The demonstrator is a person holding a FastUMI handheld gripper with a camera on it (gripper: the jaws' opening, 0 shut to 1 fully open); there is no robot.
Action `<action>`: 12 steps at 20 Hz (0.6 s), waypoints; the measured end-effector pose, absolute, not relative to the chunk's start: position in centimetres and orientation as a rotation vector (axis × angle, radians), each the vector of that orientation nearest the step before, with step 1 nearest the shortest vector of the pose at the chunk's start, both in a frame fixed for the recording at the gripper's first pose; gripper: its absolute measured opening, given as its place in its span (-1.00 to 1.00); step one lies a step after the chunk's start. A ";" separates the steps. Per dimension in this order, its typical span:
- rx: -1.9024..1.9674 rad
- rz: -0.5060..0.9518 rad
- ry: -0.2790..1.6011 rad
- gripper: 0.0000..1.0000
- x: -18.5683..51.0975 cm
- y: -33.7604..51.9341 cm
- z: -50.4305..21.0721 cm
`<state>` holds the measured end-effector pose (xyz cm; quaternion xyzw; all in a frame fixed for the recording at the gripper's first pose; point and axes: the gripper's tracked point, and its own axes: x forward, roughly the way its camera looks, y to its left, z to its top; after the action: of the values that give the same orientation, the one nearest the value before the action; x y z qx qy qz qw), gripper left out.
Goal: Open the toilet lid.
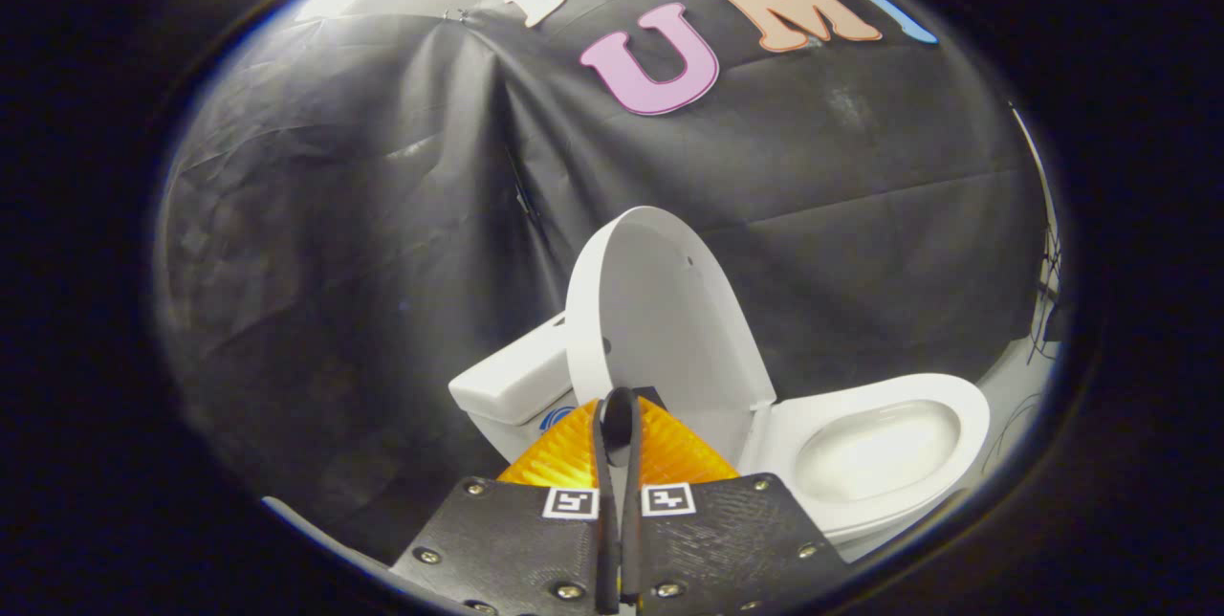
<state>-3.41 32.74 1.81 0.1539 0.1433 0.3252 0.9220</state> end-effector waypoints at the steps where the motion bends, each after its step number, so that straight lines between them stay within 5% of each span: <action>1: 0.315 0.670 0.299 -0.95 -3.5 33.2 1.7; 12: 0.117 0.575 0.283 -0.93 -3.7 37.1 2.2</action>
<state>-3.74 37.13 2.21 0.0572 0.1390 0.2823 0.9475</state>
